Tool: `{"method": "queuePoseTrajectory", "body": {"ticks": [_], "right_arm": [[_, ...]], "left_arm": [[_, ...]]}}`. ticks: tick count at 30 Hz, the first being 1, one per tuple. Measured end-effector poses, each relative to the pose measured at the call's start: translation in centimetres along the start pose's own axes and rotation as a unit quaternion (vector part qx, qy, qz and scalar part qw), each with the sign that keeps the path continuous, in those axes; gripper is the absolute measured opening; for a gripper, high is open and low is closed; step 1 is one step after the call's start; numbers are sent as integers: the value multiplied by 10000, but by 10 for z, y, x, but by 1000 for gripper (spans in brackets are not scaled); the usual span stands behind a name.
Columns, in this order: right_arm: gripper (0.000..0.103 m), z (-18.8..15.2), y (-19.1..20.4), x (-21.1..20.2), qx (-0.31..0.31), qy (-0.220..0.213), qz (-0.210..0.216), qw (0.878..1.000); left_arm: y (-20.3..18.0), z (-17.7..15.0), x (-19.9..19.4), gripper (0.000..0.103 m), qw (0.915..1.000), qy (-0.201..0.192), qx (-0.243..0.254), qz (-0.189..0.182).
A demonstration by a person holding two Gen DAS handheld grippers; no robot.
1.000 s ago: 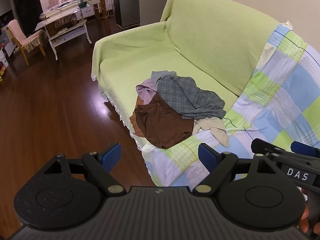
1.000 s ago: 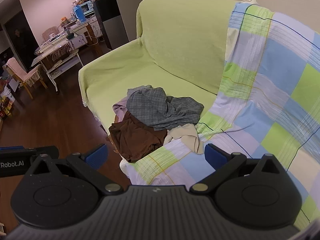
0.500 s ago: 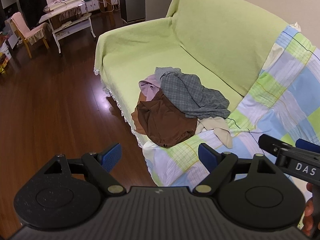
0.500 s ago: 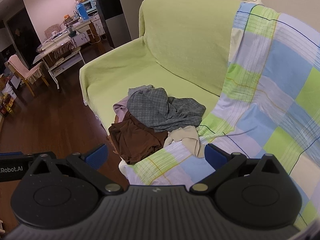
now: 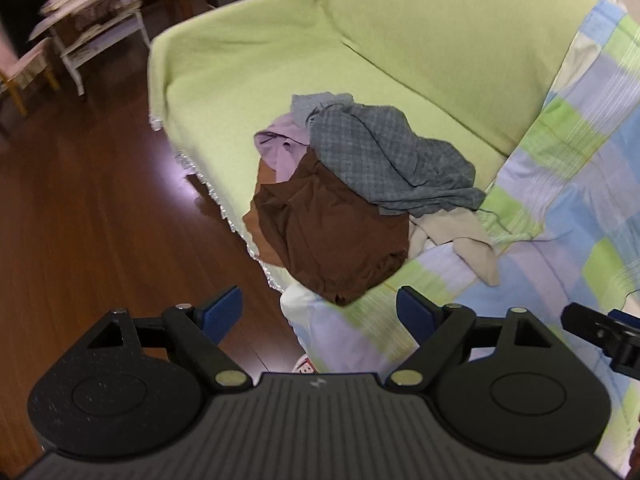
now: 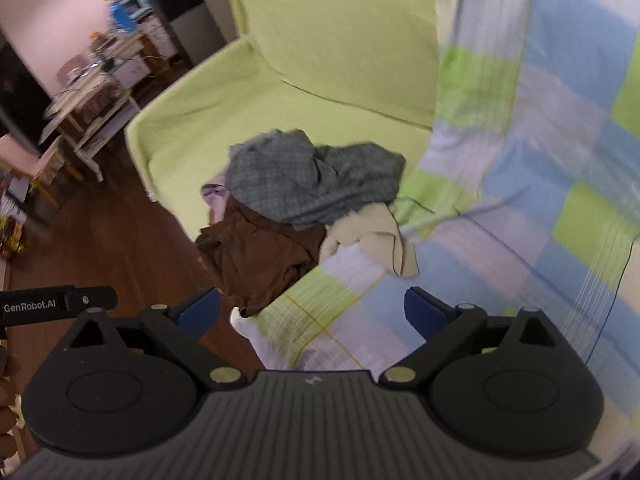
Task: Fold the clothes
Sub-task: 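Grasp the grey plaid shorts with both grippers and lift them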
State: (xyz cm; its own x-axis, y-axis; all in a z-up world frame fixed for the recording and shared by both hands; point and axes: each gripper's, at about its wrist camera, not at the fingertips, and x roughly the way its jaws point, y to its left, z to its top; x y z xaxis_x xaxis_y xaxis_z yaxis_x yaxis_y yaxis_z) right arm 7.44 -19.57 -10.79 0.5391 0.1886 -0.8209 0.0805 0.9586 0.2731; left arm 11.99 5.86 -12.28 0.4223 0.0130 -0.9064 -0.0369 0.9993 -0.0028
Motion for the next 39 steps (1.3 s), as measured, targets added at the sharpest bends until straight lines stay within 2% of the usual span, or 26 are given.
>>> {"method": "queuePoseTrajectory", "body": {"ticks": [2,5,9,13,18,22,24,27,28,29,30,32,34,35,36,37,38,39], "right_arm": [[84,2,1,22,124,61,-63,9999],[79,6,5,62,254,136,-75,9996],[79,12,11,116,427,237,-91,9988],[78,23,19,166,365,175,-133,9991],[78,26,22,191,394,77,-173,9990],[82,29,26,212,418,-2,-206,9989],[84,30,27,222,429,-41,-222,9988],[85,32,29,237,447,-100,-246,9986],[85,33,30,242,453,-120,-254,9986],[85,34,31,247,459,-140,-262,9985],[85,34,32,252,465,-159,-271,9984],[85,36,33,262,476,-199,-287,9983],[81,37,35,272,488,-238,-303,9981],[74,38,36,277,494,-258,-311,9980],[66,52,36,283,293,-322,-280,9987],[42,70,36,289,46,-397,-240,9989],[31,79,37,295,-240,-413,-253,9985],[33,87,38,303,-516,-414,-274,9974]], "left_arm": [[6,13,26,86,9999,55,118,4],[9,33,68,85,9996,115,267,-65],[15,67,138,85,9967,257,403,-656],[23,104,202,85,9928,-74,434,-1115],[21,142,258,84,9864,-605,800,-1299],[20,158,289,83,9859,-575,1014,-1204],[21,163,304,74,9855,-457,997,-1297],[23,169,317,49,9822,-256,934,-1612],[23,170,318,16,9801,-200,915,-1751],[23,170,317,3,9774,-165,869,-1921],[24,169,313,2,9759,-197,819,-2015],[25,161,290,2,9695,-673,905,-2176],[25,154,276,2,9658,-941,1029,-2187],[27,149,274,2,9657,-963,1010,-2191],[30,147,276,2,9671,-885,934,-2194],[32,145,281,2,9692,-764,851,-2179],[34,144,288,2,9717,-636,755,-2146],[36,144,292,2,9731,-567,668,-2132]]}}
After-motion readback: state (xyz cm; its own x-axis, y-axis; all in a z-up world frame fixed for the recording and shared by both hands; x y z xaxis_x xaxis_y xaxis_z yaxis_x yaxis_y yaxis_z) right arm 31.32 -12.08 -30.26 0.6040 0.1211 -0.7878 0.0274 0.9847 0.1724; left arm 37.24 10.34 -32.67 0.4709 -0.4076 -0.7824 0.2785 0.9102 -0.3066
